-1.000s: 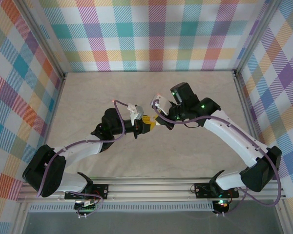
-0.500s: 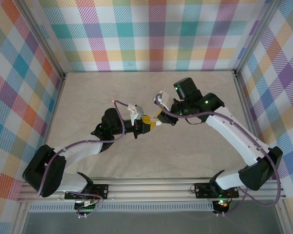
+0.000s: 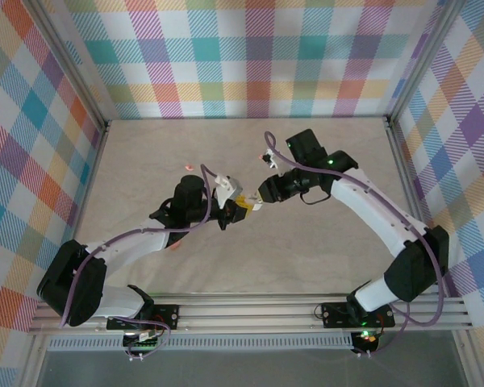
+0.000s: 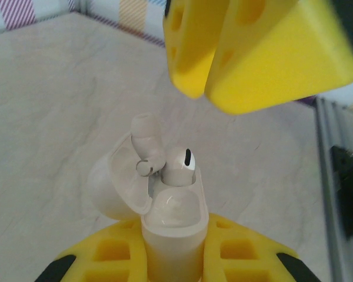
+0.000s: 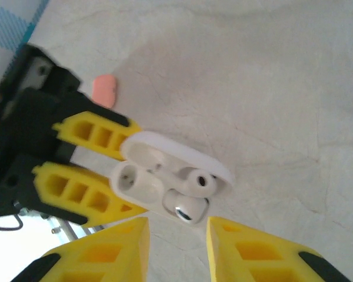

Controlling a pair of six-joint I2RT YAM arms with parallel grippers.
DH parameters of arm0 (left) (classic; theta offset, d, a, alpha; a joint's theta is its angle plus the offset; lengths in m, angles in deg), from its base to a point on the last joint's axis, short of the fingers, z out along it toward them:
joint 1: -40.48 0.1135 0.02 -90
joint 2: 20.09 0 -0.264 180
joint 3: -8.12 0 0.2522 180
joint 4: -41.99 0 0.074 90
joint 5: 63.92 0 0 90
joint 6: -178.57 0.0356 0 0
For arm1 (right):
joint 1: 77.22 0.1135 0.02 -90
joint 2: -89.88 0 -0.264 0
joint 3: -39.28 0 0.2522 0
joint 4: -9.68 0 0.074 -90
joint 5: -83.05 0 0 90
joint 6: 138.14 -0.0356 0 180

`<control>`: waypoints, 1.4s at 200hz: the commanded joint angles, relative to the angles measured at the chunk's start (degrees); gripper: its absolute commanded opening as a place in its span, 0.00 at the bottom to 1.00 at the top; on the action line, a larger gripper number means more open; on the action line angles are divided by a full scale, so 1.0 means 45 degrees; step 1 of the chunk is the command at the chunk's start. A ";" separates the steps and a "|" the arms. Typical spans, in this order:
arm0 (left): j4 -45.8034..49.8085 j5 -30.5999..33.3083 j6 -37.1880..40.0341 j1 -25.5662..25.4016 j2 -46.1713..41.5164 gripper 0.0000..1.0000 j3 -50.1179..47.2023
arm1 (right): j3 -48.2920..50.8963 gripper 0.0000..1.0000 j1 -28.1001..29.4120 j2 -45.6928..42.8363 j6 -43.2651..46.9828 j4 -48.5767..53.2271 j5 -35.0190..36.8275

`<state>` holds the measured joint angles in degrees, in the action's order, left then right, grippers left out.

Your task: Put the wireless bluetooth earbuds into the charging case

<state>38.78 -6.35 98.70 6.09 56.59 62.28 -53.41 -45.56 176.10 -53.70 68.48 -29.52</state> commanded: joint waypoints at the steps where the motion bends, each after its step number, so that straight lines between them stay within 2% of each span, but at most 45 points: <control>1: 0.1722 0.0941 0.1507 0.0084 0.0544 0.00 0.0321 | 0.0895 0.31 -0.0321 0.0562 -0.2764 -0.1976 -0.1169; 39: 0.2902 0.2355 0.2708 -0.0090 0.1684 0.00 0.0499 | 0.1669 0.29 -0.0563 0.1593 -0.3897 -0.2674 -0.1048; 117: 0.3883 0.3760 0.3106 -0.0879 0.3467 0.00 0.1792 | 0.2321 0.27 -0.1018 0.3458 -0.4325 -0.2623 -0.0614; 202: 0.5439 0.5151 0.3384 -0.1642 0.4638 0.00 0.3281 | 0.2404 0.28 -0.1327 0.3753 -0.4270 -0.2274 0.0681; 244: 0.5711 0.5275 0.3642 -0.1790 0.4887 0.00 0.3603 | 0.3029 0.33 -0.1319 0.3405 -0.4242 -0.3858 -0.1305; 280: 0.5197 0.4709 0.3543 -0.1790 0.4646 0.00 0.3295 | 0.3444 0.36 -0.1119 0.3703 -0.4408 -0.5115 -0.2596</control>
<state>62.95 16.58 113.93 -1.45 78.27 77.43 -38.75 -51.33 192.82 -73.02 50.64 -34.81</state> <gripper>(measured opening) 0.175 0.351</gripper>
